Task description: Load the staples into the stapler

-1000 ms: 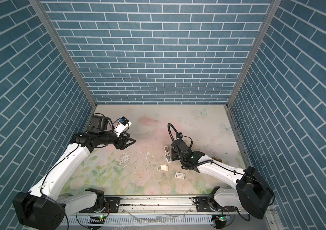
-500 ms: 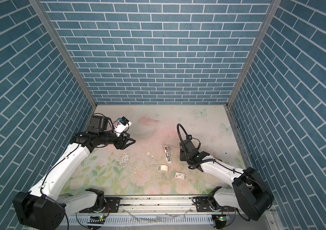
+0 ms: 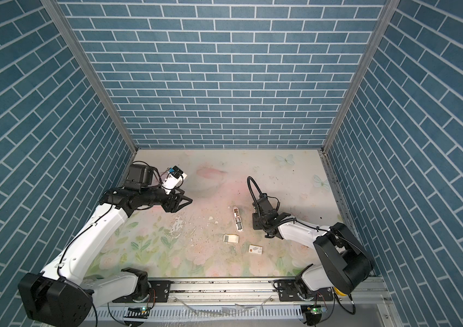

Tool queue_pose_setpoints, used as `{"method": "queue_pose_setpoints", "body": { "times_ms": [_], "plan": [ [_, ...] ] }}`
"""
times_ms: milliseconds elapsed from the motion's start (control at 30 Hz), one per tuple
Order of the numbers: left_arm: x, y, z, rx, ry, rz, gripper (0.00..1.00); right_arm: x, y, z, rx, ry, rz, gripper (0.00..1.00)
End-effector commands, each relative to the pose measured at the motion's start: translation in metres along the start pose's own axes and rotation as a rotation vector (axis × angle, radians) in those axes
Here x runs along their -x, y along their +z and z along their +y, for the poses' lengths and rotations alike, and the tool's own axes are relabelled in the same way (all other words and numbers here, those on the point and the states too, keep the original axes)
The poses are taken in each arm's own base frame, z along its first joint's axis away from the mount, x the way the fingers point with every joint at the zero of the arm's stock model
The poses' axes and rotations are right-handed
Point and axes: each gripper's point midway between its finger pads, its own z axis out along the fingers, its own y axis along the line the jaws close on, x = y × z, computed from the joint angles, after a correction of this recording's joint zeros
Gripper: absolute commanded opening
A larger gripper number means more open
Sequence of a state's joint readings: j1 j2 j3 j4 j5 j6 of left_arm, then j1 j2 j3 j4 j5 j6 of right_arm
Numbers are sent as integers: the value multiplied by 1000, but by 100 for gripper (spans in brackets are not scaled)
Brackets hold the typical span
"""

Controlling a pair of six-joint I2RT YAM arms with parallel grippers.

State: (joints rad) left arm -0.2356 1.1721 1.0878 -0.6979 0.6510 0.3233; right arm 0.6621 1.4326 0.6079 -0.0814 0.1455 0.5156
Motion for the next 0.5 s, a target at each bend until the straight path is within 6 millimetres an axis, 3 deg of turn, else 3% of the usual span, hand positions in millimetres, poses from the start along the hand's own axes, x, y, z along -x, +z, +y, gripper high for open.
{"method": "queue_pose_setpoints", "body": {
  "times_ms": [0, 467],
  "plan": [
    [1, -4, 0, 9, 9, -10, 65, 15, 1, 5, 8, -37, -27, 54],
    [0, -3, 1, 8, 7, -7, 65, 18, 18, 17, 44, -70, 17, 42]
  ]
}}
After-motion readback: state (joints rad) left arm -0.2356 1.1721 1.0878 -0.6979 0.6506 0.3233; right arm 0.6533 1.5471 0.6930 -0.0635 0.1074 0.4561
